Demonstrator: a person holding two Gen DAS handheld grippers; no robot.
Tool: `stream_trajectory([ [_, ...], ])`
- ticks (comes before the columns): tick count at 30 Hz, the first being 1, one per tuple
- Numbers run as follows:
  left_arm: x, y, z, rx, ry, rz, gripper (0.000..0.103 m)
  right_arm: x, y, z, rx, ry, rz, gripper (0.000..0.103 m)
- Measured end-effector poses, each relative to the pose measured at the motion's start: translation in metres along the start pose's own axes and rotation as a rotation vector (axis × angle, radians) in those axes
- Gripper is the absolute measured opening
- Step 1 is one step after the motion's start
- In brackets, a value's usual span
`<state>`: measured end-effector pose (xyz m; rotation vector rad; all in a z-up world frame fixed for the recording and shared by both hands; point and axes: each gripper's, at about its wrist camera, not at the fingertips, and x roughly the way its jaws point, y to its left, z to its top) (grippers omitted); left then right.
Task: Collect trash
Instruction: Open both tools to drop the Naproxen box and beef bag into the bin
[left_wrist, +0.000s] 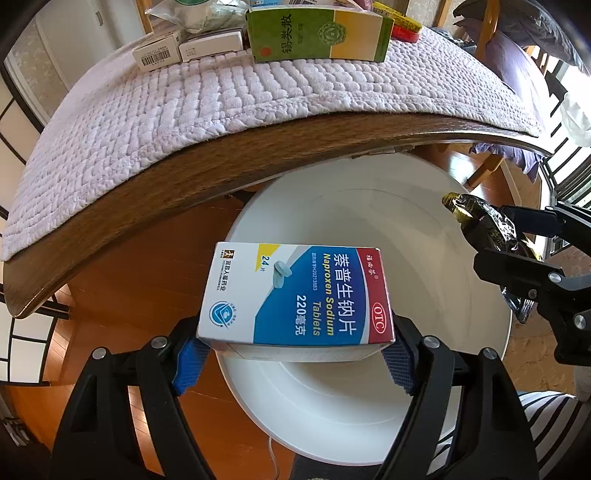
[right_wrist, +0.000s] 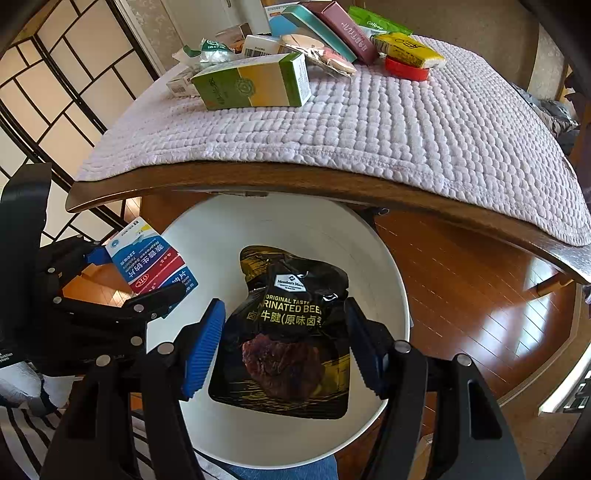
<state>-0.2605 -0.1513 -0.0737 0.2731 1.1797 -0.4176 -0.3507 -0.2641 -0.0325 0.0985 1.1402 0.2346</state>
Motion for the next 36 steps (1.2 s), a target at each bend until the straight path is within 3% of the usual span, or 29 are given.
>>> stream_trajectory([
  [10, 0.007, -0.009, 0.01, 0.017, -0.016, -0.002, 0.081, 0.003, 0.0, 0.0, 0.004, -0.002, 0.004, 0.065],
  [13, 0.005, -0.011, 0.014, 0.024, -0.034, -0.018, 0.084, 0.0, 0.0, 0.002, -0.002, -0.019, -0.007, 0.081],
  [15, 0.005, -0.013, 0.015, 0.033, -0.04, -0.012, 0.088, -0.002, 0.0, 0.005, -0.002, -0.036, -0.009, 0.081],
  [36, -0.005, 0.005, 0.022, 0.015, -0.038, -0.01, 0.088, -0.023, -0.006, 0.023, -0.005, -0.066, -0.024, 0.081],
])
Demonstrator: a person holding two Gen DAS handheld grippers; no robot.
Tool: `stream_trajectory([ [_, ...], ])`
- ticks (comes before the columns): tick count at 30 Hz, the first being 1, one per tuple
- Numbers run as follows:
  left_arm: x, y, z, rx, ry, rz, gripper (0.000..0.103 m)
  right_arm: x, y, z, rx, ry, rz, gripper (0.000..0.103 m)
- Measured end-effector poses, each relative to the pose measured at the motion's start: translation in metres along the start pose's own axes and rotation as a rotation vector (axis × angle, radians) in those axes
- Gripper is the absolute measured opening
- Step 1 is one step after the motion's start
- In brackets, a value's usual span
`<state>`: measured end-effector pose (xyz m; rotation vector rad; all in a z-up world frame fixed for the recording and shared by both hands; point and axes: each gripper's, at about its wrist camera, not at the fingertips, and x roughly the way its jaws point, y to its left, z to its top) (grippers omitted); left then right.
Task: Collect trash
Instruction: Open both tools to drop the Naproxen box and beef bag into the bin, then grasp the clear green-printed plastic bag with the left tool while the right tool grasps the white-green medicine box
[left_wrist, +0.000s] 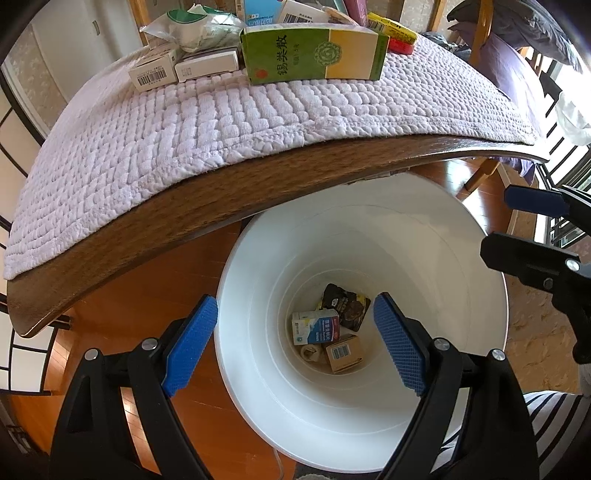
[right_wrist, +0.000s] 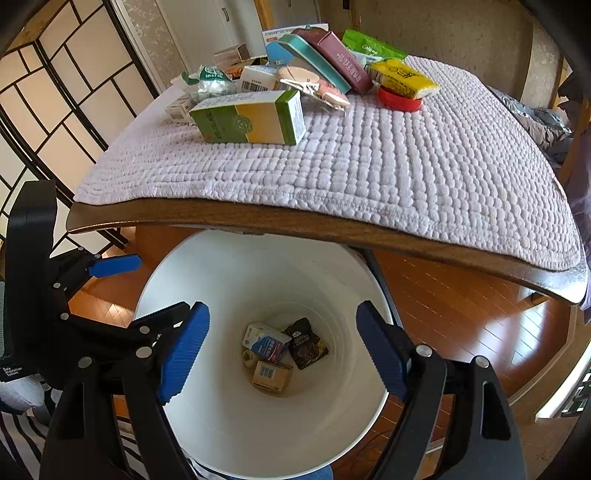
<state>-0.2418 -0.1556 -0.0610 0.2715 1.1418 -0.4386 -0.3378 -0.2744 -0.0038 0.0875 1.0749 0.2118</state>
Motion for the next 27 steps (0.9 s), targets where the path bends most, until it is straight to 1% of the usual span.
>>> stream_trajectory([
  [4, -0.011, 0.003, 0.004, -0.006, -0.02, -0.004, 0.088, -0.012, -0.005, 0.007, -0.011, -0.025, -0.017, 0.081],
  [7, -0.024, 0.007, 0.01, -0.021, -0.051, 0.0, 0.088, -0.023, -0.01, 0.015, -0.015, -0.055, -0.008, 0.081],
  [13, -0.062, 0.03, 0.034, -0.082, -0.152, 0.006, 0.088, -0.035, -0.01, 0.039, -0.076, -0.125, -0.026, 0.081],
  [17, -0.076, 0.051, 0.054, -0.121, -0.2, 0.023, 0.088, -0.03, -0.005, 0.056, -0.132, -0.161, -0.05, 0.081],
  [21, -0.078, 0.071, 0.079, -0.146, -0.221, 0.065, 0.089, -0.021, 0.0, 0.073, -0.181, -0.181, -0.064, 0.081],
  [24, -0.08, 0.072, 0.1, -0.135, -0.241, 0.096, 0.092, -0.014, 0.007, 0.085, -0.224, -0.189, -0.07, 0.081],
  [27, -0.077, 0.076, 0.117, -0.105, -0.249, 0.103, 0.094, -0.004, 0.01, 0.095, -0.257, -0.188, -0.07, 0.081],
])
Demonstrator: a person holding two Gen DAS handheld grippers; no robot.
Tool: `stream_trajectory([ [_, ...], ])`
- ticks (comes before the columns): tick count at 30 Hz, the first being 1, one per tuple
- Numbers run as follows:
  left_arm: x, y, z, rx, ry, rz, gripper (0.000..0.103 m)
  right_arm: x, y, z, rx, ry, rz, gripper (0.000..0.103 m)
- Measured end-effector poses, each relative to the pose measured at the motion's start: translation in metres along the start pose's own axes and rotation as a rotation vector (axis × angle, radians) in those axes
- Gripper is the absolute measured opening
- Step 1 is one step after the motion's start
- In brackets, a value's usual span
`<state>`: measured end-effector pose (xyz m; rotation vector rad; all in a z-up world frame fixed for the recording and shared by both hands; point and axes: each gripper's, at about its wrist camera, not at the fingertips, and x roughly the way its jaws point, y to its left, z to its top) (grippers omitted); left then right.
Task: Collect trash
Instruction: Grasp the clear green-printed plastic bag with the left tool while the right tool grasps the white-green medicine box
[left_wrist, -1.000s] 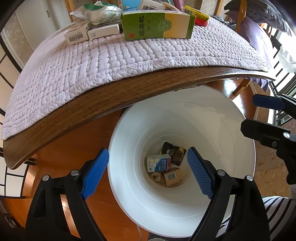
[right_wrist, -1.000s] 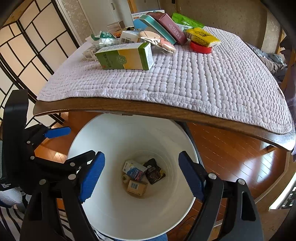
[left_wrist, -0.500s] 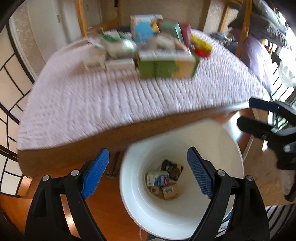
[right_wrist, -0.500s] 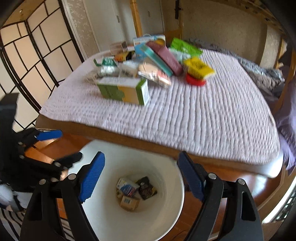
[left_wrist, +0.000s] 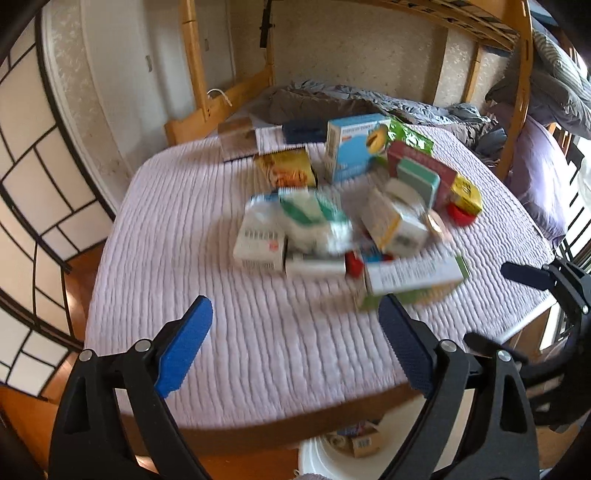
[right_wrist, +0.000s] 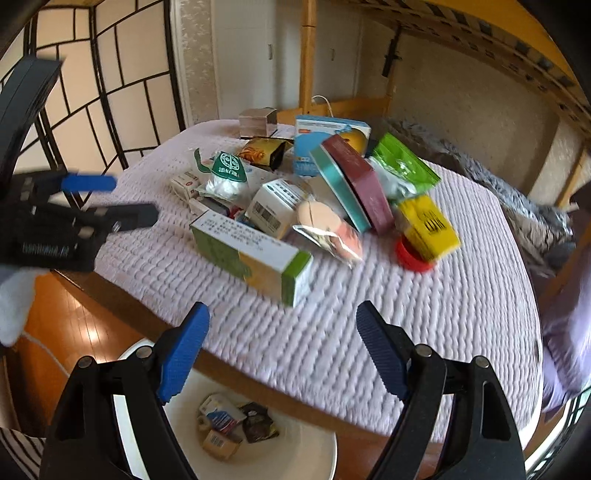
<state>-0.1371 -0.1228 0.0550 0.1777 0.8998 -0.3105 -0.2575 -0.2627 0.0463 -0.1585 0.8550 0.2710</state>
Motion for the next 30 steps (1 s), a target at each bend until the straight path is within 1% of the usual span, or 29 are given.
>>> stream_trajectory([
  [3, 0.014, 0.002, 0.012, 0.008, 0.01, -0.024, 0.095, 0.011, -0.001, 0.008, -0.009, 0.005, 0.022, 0.081],
  [5, 0.025, 0.004, 0.022, -0.007, 0.031, -0.067, 0.095, 0.018, -0.002, 0.012, -0.01, 0.007, 0.036, 0.081],
  [8, 0.037, 0.006, 0.031, -0.025, 0.049, -0.09, 0.095, 0.029, -0.005, 0.019, -0.01, 0.014, 0.059, 0.081],
  [13, 0.055, 0.005, 0.042, -0.044, 0.073, -0.123, 0.095, 0.04, -0.007, 0.026, -0.008, 0.022, 0.13, 0.08],
  [15, 0.061, 0.002, 0.045, -0.038, 0.074, -0.122, 0.095, 0.042, -0.005, 0.027, -0.023, 0.023, 0.141, 0.069],
  [17, 0.065, 0.002, 0.047, -0.038, 0.071, -0.126, 0.095, 0.045, -0.001, 0.026, -0.037, 0.035, 0.148, 0.054],
  [18, 0.067, 0.002, 0.049, -0.039, 0.071, -0.133, 0.095, 0.045, 0.0, 0.026, -0.044, 0.038, 0.148, 0.049],
  [19, 0.069, 0.002, 0.049, -0.039, 0.073, -0.137, 0.094, 0.046, 0.002, 0.025, -0.051, 0.041, 0.148, 0.042],
  [20, 0.071, 0.002, 0.05, -0.039, 0.074, -0.14, 0.091, 0.045, 0.003, 0.023, -0.059, 0.042, 0.149, 0.038],
  [21, 0.072, 0.002, 0.05, -0.038, 0.076, -0.145, 0.085, 0.044, 0.004, 0.022, -0.064, 0.038, 0.149, 0.037],
  [22, 0.072, 0.001, 0.05, -0.034, 0.074, -0.143, 0.082, 0.041, 0.005, 0.021, -0.066, 0.034, 0.149, 0.036],
  [23, 0.071, 0.001, 0.05, -0.026, 0.069, -0.143, 0.073, 0.039, 0.005, 0.02, -0.068, 0.029, 0.15, 0.035],
  [24, 0.07, 0.001, 0.051, -0.021, 0.071, -0.15, 0.067, 0.038, 0.006, 0.019, -0.067, 0.027, 0.154, 0.035],
  [27, 0.069, 0.002, 0.052, -0.034, 0.076, -0.183, 0.066, 0.038, 0.009, 0.017, -0.078, 0.025, 0.155, 0.038],
  [28, 0.069, 0.002, 0.052, -0.035, 0.077, -0.184, 0.066, 0.039, 0.009, 0.016, -0.077, 0.023, 0.156, 0.043],
  [30, 0.071, 0.0, 0.052, -0.025, 0.077, -0.172, 0.069, 0.044, 0.011, 0.018, -0.07, 0.025, 0.161, 0.044],
])
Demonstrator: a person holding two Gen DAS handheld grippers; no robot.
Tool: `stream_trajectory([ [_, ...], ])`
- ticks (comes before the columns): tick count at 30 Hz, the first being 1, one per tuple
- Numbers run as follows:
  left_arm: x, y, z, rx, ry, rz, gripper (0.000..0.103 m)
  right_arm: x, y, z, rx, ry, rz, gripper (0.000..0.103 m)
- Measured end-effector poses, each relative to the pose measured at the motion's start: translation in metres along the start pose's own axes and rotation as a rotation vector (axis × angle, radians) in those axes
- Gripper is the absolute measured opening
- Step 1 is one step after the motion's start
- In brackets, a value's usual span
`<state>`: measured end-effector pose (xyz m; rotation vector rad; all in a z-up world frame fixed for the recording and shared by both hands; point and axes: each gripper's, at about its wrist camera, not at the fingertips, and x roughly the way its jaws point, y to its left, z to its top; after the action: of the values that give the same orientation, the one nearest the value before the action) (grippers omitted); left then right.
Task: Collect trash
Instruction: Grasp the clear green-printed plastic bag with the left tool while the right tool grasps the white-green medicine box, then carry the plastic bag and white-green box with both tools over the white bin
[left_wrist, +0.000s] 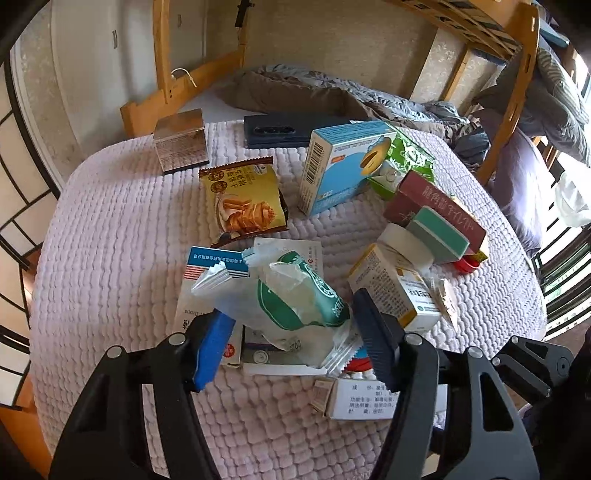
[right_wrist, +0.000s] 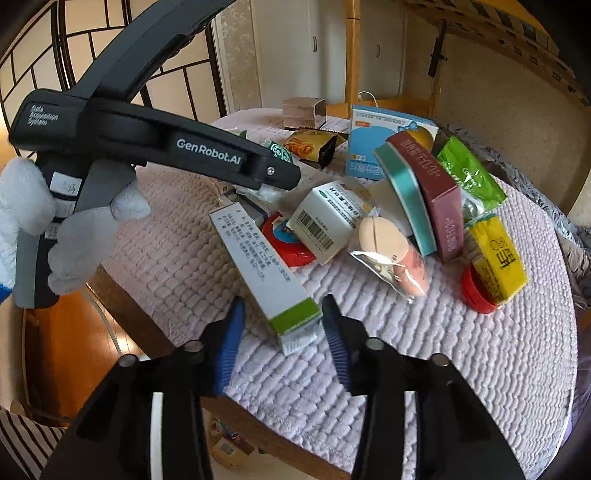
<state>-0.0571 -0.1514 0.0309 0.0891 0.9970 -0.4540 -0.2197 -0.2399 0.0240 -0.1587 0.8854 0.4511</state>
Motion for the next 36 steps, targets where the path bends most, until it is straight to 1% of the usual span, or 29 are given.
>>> stream_trajectory([
  [2, 0.002, -0.004, 0.0, 0.019, -0.001, 0.009, 0.071, 0.006, 0.001, 0.004, 0.003, 0.003, 0.011, 0.044],
  [5, 0.004, -0.011, -0.002, 0.054, -0.006, 0.042, 0.071, 0.015, 0.004, 0.009, -0.007, 0.01, 0.026, 0.043],
  [7, 0.004, -0.015, -0.003, 0.07, -0.012, 0.057, 0.061, 0.019, 0.007, 0.012, -0.016, 0.014, 0.028, 0.038],
  [8, 0.005, -0.015, -0.004, 0.07, -0.008, 0.05, 0.052, 0.019, 0.008, 0.013, -0.018, 0.014, 0.037, 0.035],
  [11, 0.002, -0.012, -0.005, 0.047, -0.01, 0.033, 0.049, 0.013, 0.007, 0.014, -0.001, 0.001, 0.064, 0.031],
  [13, -0.002, -0.008, -0.006, 0.025, -0.013, 0.006, 0.049, 0.008, 0.006, 0.013, 0.007, -0.004, 0.068, 0.029],
  [16, -0.007, -0.006, -0.008, 0.011, -0.023, 0.008, 0.049, 0.0, 0.004, 0.008, 0.01, -0.008, 0.053, 0.028],
  [19, -0.011, -0.003, -0.011, -0.005, -0.024, -0.006, 0.049, -0.005, 0.002, 0.003, 0.025, -0.006, 0.046, 0.028],
  [27, -0.02, 0.0, -0.017, -0.029, -0.041, 0.007, 0.049, -0.015, -0.002, -0.017, 0.025, 0.01, -0.001, 0.027],
  [29, -0.022, 0.001, -0.018, -0.038, -0.044, 0.008, 0.049, -0.016, -0.005, -0.019, 0.036, 0.014, -0.009, 0.025],
  [36, -0.032, 0.005, -0.024, -0.06, -0.058, 0.006, 0.049, -0.034, -0.011, -0.027, 0.087, 0.001, -0.025, 0.025],
])
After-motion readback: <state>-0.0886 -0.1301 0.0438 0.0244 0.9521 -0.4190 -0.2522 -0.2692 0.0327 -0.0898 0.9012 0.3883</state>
